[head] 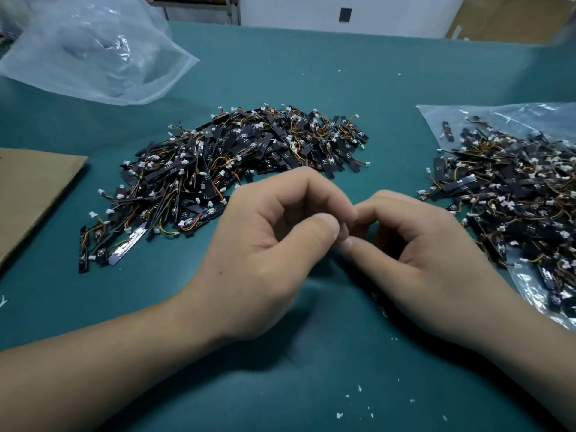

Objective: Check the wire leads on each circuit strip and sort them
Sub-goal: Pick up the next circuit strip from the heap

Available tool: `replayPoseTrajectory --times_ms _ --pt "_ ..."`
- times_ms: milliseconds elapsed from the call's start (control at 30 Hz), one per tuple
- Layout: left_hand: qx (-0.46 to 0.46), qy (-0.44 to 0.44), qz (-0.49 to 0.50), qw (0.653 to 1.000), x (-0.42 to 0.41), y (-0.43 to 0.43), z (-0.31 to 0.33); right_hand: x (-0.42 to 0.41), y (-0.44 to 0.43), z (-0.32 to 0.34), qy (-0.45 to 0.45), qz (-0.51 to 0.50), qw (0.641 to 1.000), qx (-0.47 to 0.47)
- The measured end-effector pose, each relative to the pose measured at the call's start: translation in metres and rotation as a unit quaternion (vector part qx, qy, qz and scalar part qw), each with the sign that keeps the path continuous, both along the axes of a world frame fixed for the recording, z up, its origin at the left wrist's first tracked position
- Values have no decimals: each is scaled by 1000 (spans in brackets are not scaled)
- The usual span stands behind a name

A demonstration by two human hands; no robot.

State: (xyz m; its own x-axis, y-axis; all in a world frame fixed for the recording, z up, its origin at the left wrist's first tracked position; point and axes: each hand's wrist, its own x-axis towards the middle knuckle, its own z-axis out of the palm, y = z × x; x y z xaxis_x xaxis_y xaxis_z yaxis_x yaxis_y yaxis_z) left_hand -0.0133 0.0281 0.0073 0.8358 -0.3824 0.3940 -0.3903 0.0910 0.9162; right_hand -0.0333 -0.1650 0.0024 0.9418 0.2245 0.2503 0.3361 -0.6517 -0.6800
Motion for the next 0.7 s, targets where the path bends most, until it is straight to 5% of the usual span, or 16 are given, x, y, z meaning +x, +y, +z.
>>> replayPoseTrajectory --times_ms 467,700 --pt "59 56 46 996 10 -6 -1 -3 1 4 -63 -13 996 59" --pt "39 59 48 996 11 -3 3 -3 0 1 -19 -18 997 75"
